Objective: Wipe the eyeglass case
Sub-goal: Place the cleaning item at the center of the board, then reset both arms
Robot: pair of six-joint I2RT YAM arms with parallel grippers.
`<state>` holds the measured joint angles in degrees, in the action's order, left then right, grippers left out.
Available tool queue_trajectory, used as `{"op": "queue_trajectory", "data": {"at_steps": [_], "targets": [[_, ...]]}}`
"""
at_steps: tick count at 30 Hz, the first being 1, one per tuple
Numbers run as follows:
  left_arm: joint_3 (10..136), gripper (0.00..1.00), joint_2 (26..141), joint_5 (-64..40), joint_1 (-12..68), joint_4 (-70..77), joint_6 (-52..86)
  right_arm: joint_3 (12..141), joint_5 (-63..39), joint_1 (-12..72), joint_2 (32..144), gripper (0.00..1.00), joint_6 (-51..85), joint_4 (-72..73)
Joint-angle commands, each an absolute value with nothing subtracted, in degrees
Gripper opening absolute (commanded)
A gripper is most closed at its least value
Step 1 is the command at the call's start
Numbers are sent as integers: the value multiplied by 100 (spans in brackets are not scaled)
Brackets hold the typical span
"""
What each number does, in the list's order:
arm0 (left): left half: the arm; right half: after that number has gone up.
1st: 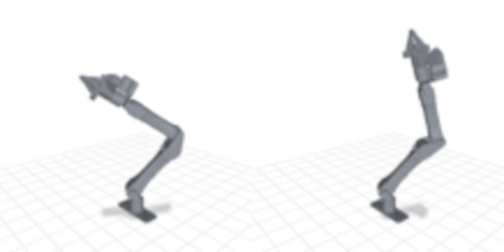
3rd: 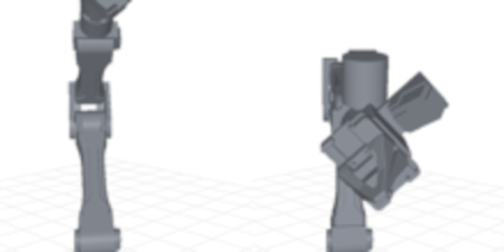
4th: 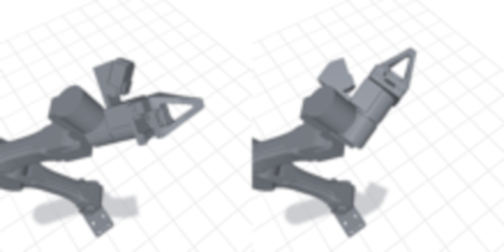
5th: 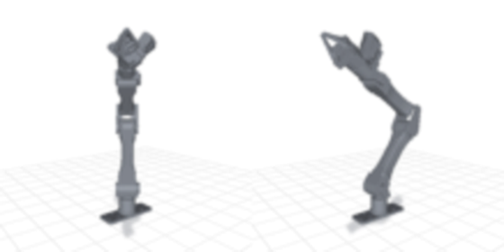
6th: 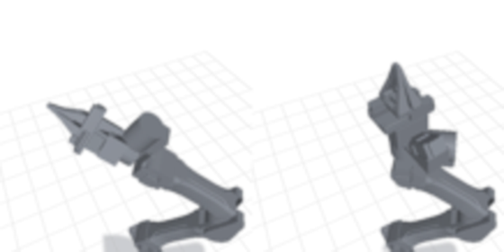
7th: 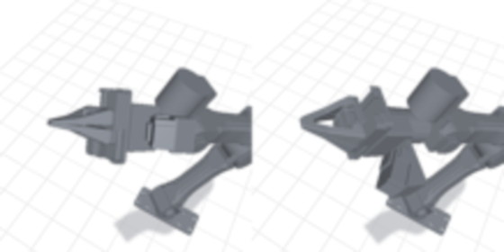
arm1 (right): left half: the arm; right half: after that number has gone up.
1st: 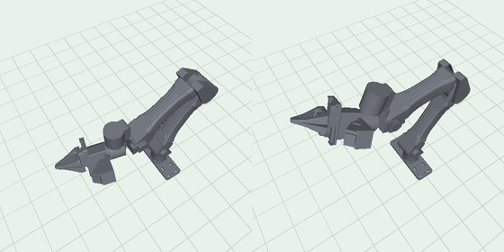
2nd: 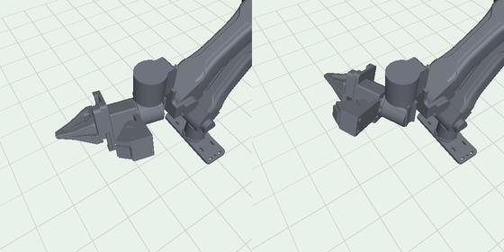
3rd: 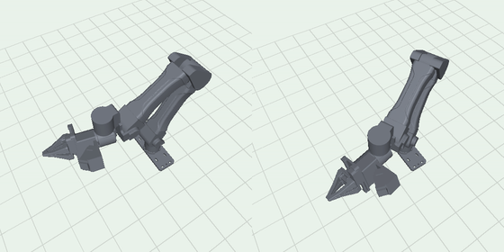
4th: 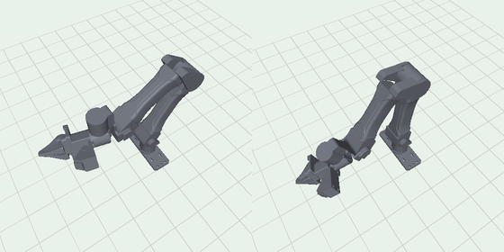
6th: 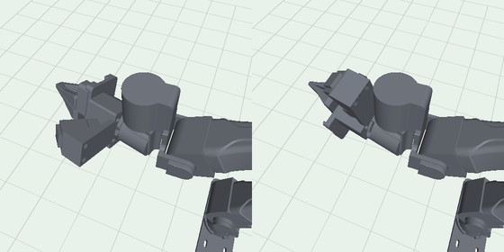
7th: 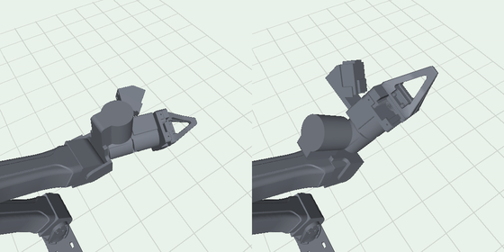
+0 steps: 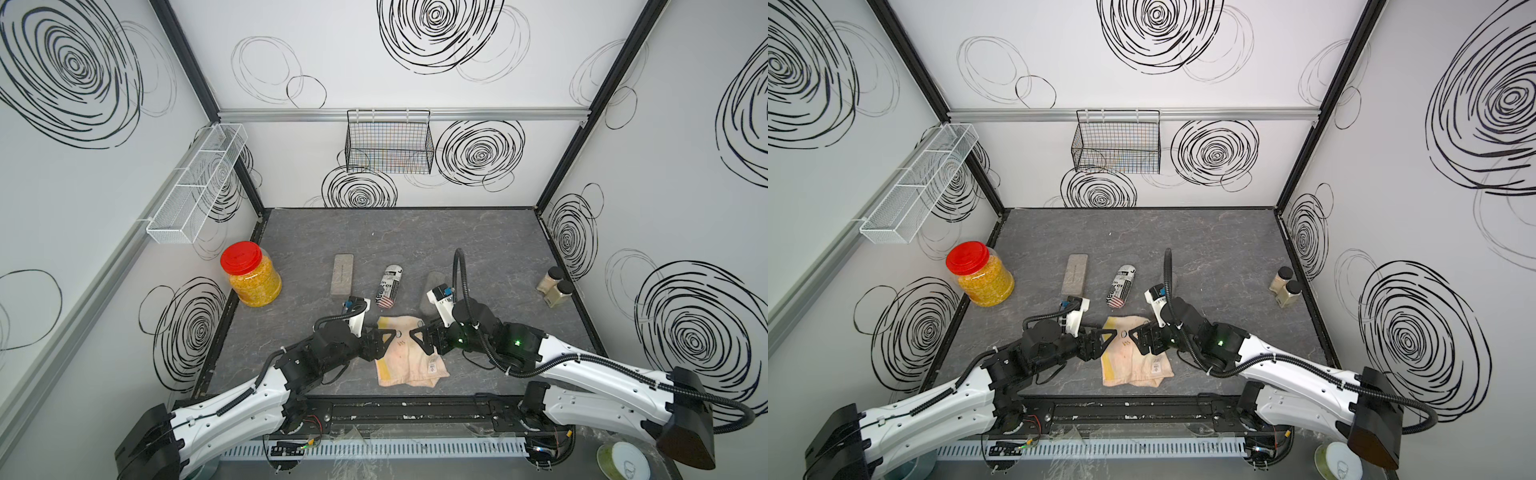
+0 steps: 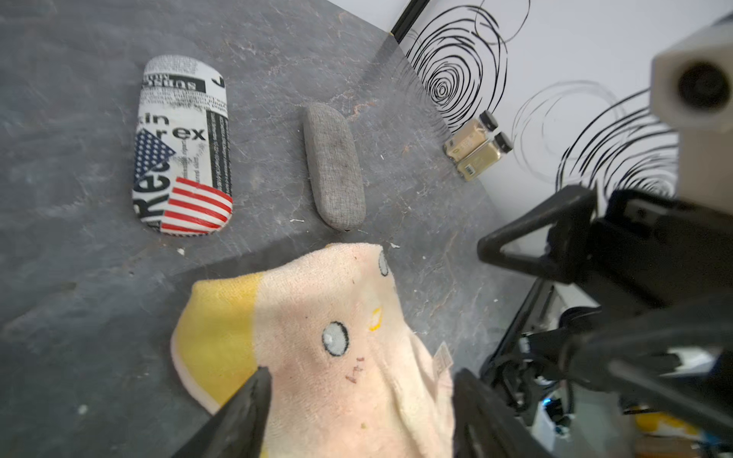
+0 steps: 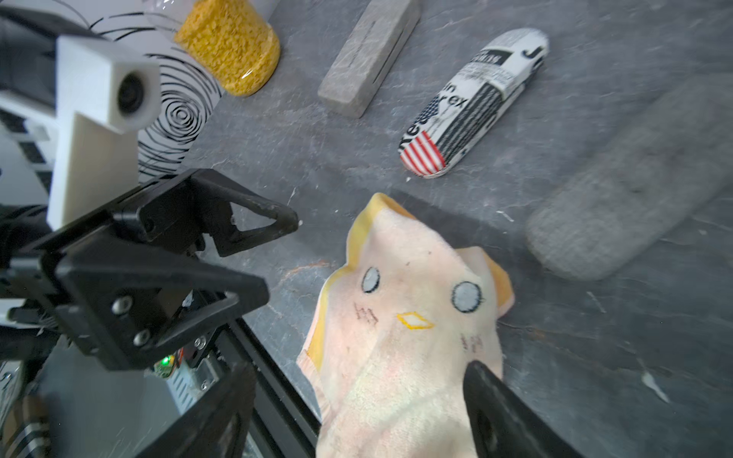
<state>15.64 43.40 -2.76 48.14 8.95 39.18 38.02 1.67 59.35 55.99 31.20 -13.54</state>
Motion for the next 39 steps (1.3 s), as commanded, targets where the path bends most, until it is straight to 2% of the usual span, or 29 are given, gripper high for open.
{"op": "queue_trajectory", "data": {"at_steps": [1,6,12,19,23,29,35,39], "targets": [[1632,98,4070,421,4778,870,3928,3588,1103,5823,5189,88,2754,-1597],[1998,99,3955,1380,4111,110,3477,3393,1936,5321,4559,100,2365,-1376],[2210,99,4107,1347,2349,-141,3238,2945,2702,4405,3927,100,2033,-714],[2192,99,4219,2224,1245,59,2861,2405,2944,3463,3651,100,1925,194],[2036,99,4328,2706,888,568,2396,2040,3023,2854,3782,100,1661,768],[1487,99,4727,2397,747,2186,940,1547,2604,1818,4144,100,1144,1867],[730,99,5325,2204,686,4235,305,1069,2266,917,4651,100,730,3076],[758,99,6009,2021,624,4990,132,1159,1957,508,5232,100,825,3055]]}}
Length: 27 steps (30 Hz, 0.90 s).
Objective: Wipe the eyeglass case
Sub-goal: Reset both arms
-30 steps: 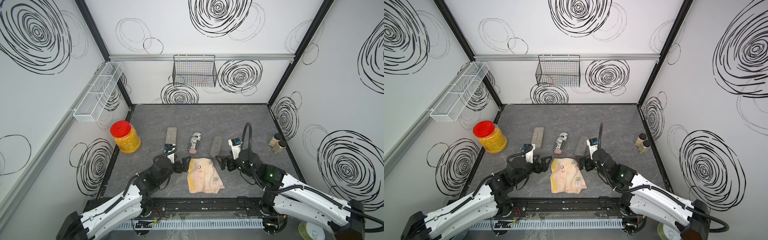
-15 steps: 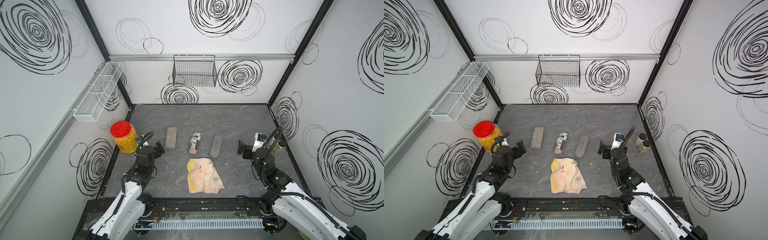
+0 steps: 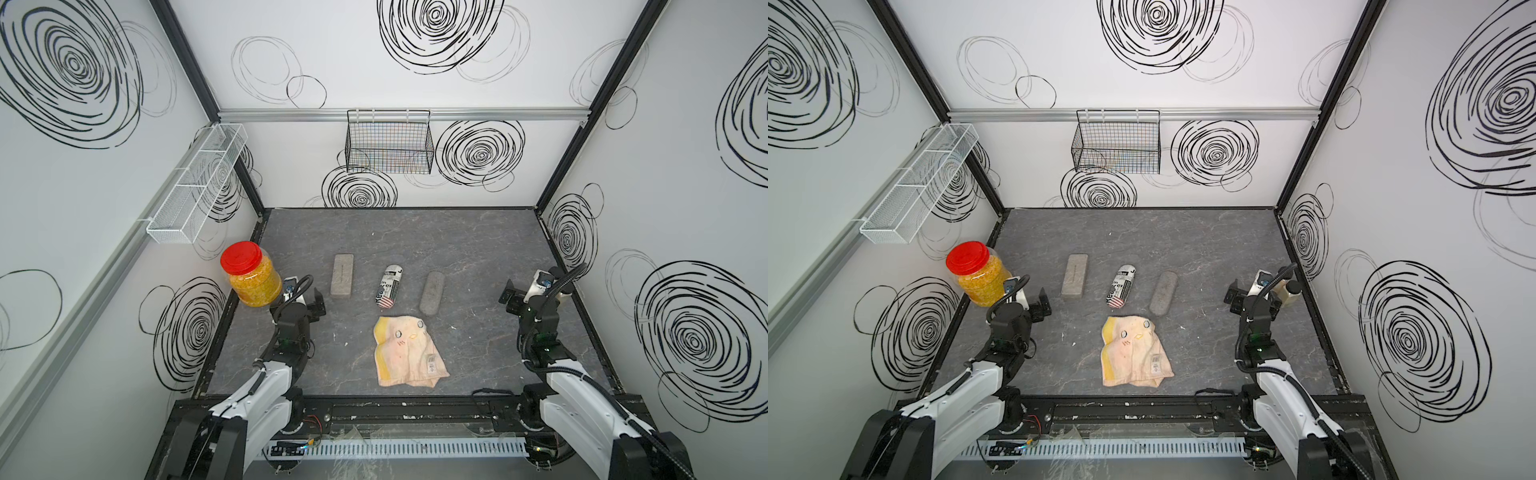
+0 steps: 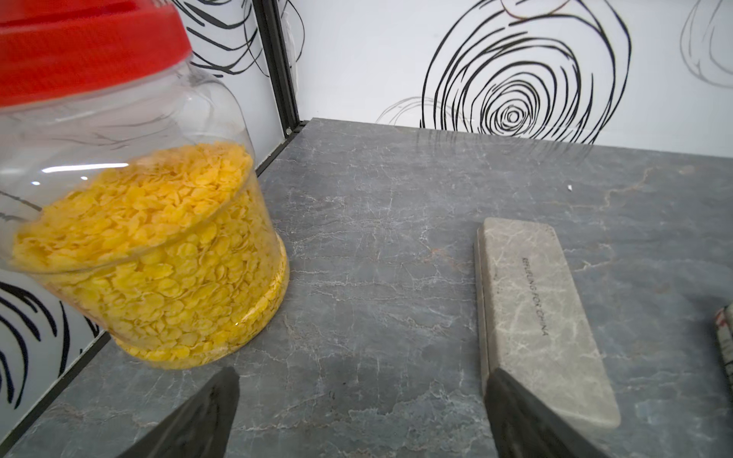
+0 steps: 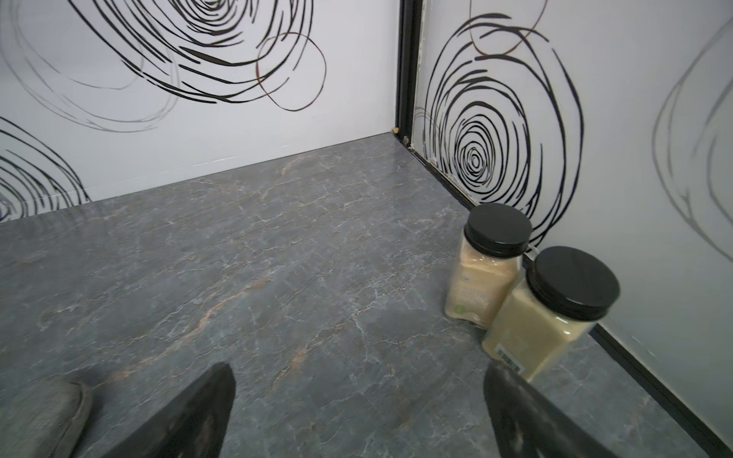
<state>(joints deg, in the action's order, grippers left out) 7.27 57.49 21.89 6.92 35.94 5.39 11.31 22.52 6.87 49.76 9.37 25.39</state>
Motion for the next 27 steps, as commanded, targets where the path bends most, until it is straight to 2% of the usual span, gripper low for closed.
{"op": "queue_trajectory", "data": {"at_steps": [1,4,9,13,16,24,27], "targets": [[762,99,6202,1916,624,5296,110,1161,1905,486,5411,100,775,3147],[808,99,6728,1719,624,6063,-60,1090,1951,485,6003,100,750,3796],[853,99,7556,1505,519,7019,17,1471,1949,455,6760,100,501,4081],[929,99,8482,1407,470,7861,45,1568,1657,279,7205,100,318,4634],[1418,99,8375,1081,375,6713,9,1634,1303,136,7371,100,333,4757],[1361,99,8364,1038,330,6826,36,1388,536,-34,8490,100,234,6334],[1355,99,8375,1038,330,6824,44,1944,142,-160,8451,100,279,5090]]}}
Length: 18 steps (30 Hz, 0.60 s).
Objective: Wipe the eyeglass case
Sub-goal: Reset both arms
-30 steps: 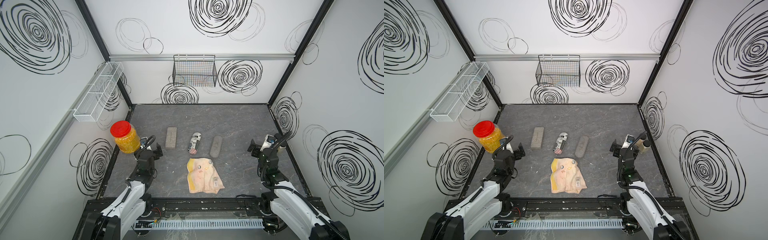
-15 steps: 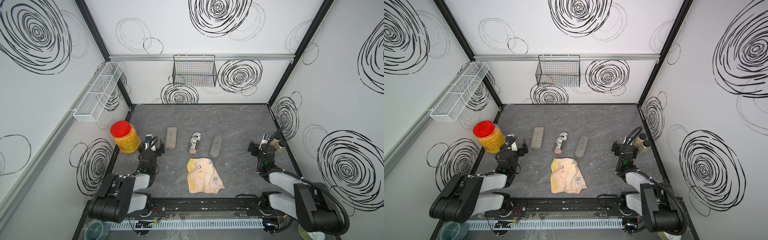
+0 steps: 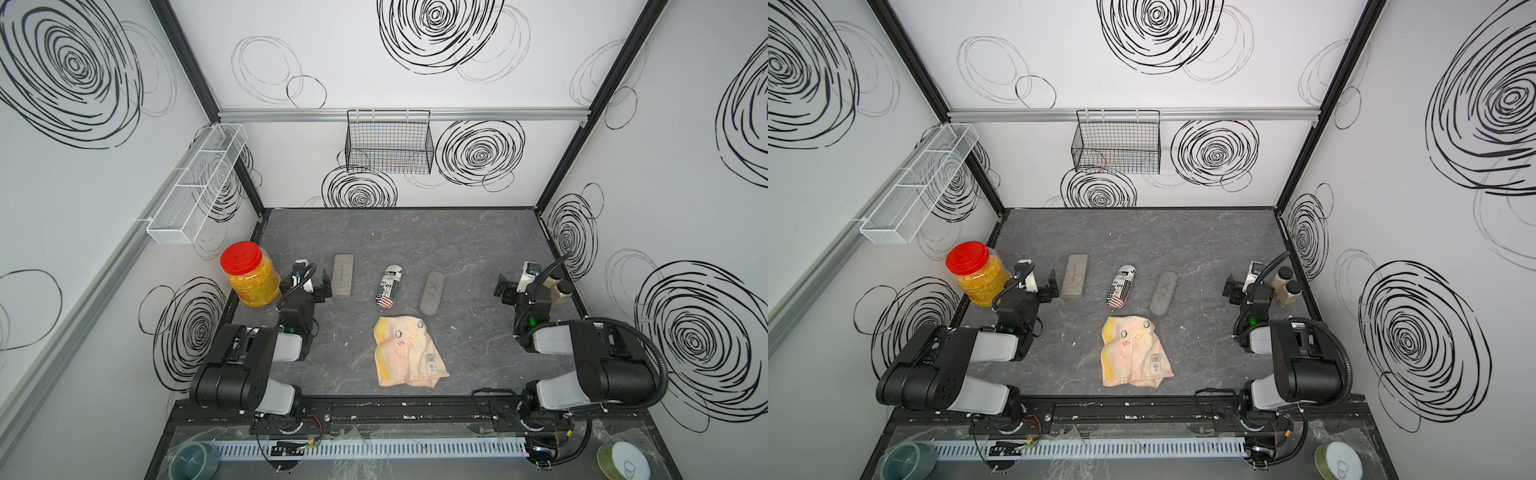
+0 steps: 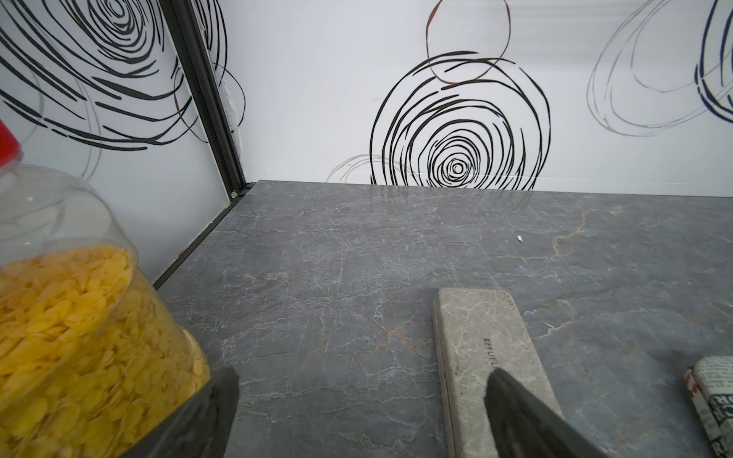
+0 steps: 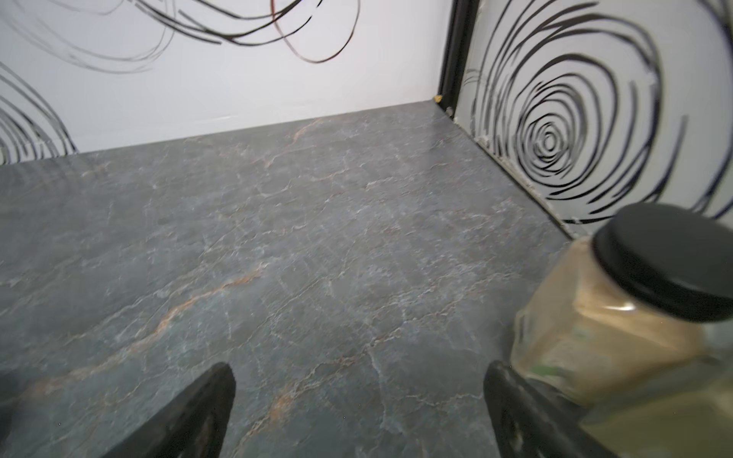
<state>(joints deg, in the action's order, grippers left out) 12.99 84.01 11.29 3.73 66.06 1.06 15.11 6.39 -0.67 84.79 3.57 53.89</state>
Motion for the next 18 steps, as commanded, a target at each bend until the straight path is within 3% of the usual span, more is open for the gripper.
{"op": "queue_trajectory", "data": {"at_steps": [1,18], "targets": [[1361,99,8376,1037,333,6837,37,1867,90,-183,8452,100,266,5226],[1362,99,8379,1037,334,6825,39,1932,-66,-215,8429,100,246,5110]]}}
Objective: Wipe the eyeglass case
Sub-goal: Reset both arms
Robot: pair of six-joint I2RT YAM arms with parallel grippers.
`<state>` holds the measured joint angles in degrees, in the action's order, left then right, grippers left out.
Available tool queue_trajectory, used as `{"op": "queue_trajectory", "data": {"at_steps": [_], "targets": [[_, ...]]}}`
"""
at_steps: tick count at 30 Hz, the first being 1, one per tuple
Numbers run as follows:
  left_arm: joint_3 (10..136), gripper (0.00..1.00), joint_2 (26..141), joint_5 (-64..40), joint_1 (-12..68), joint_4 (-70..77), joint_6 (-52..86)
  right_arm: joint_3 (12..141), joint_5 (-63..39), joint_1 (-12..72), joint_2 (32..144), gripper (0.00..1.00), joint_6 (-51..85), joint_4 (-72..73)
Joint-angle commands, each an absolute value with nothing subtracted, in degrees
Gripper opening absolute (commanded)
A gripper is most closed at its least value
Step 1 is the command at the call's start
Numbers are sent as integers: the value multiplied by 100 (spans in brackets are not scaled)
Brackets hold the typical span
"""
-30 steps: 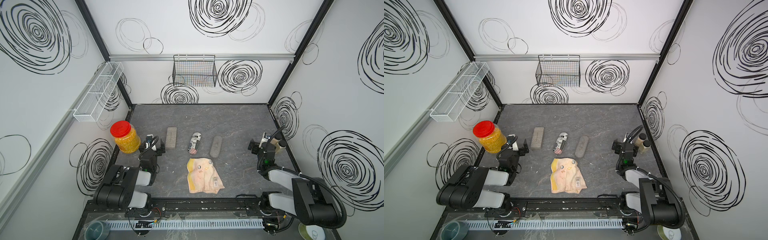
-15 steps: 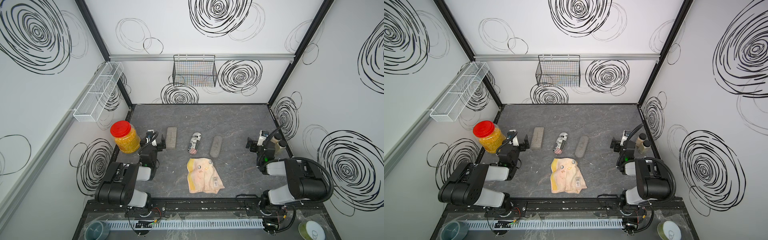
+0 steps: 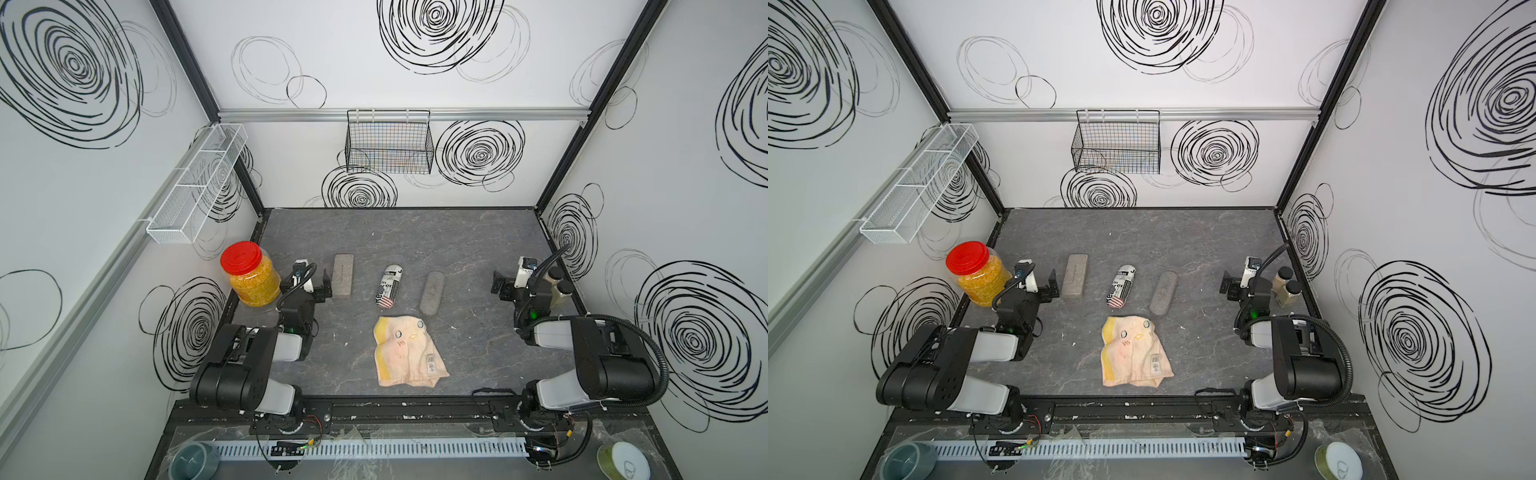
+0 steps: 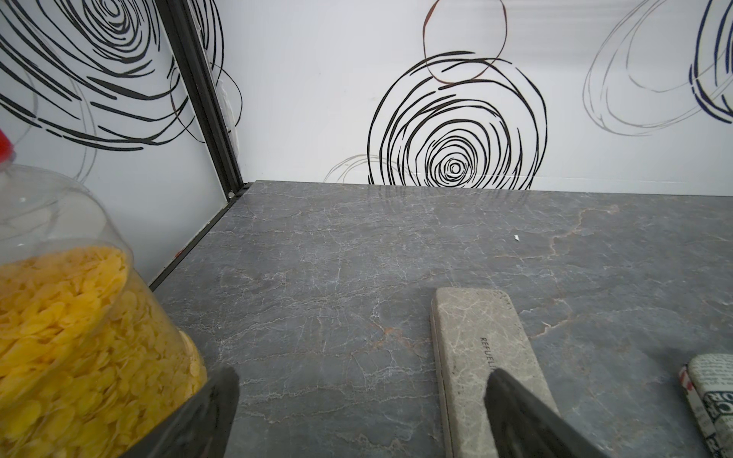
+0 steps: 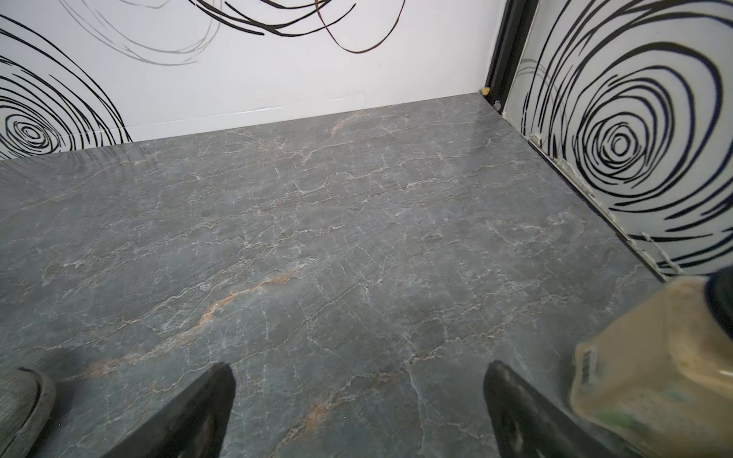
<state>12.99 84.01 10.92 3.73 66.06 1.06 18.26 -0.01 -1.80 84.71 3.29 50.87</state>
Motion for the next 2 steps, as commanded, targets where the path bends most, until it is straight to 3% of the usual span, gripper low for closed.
{"op": "queue_trajectory", "data": {"at_steps": [1,2], "targets": [[1362,99,8376,1042,334,6825,40,1916,-71,-211,8420,100,252,5132],[1379,99,8376,1037,334,6823,38,1916,-73,-211,8420,100,247,5121]]}}
